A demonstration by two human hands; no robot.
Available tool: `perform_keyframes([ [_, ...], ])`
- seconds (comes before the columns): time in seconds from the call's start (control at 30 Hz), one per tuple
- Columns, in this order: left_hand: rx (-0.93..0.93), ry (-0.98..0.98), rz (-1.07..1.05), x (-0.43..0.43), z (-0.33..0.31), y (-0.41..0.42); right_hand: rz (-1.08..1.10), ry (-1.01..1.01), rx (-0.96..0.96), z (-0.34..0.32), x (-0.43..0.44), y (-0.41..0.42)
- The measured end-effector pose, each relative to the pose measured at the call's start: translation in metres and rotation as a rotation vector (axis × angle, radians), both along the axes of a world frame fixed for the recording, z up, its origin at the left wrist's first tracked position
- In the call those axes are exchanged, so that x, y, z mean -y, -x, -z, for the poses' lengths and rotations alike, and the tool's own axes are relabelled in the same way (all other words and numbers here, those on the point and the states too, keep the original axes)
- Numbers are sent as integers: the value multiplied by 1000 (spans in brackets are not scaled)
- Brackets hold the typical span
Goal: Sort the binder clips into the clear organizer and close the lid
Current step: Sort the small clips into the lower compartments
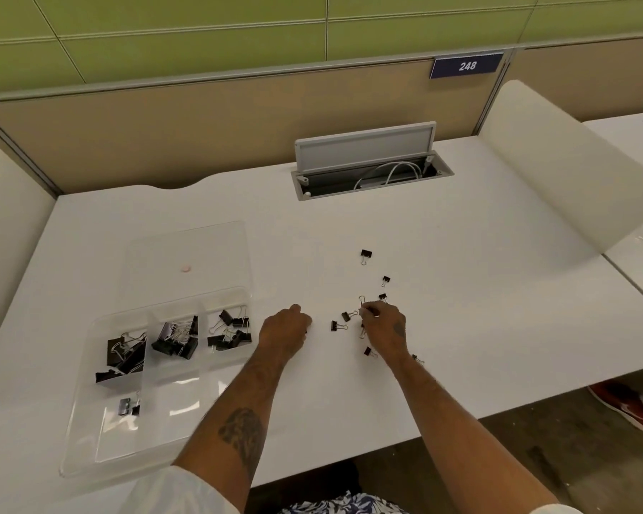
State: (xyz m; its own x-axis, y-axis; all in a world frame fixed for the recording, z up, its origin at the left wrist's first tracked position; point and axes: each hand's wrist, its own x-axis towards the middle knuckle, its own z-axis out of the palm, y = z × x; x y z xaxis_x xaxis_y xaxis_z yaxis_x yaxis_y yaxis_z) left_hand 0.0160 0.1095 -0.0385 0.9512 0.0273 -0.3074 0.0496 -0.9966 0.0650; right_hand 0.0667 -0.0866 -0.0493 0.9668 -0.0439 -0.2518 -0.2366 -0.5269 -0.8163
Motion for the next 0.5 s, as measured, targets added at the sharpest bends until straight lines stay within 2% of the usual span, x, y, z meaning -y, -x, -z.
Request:
perform_keyframes([
  [0.1,34,4,5,3,3,1,159,-320,-160,-6,-1,-3],
  [0.2,57,100,-54,5,4,2,203,-477,-226,-9,-3,-4],
  [0.37,129,535,-287,-2,-8,-2,202,-573,-245,-20,-16,0],
  [0.5,226,762,-365,-18,-29,8,151,-584,-236,-31,-40,11],
])
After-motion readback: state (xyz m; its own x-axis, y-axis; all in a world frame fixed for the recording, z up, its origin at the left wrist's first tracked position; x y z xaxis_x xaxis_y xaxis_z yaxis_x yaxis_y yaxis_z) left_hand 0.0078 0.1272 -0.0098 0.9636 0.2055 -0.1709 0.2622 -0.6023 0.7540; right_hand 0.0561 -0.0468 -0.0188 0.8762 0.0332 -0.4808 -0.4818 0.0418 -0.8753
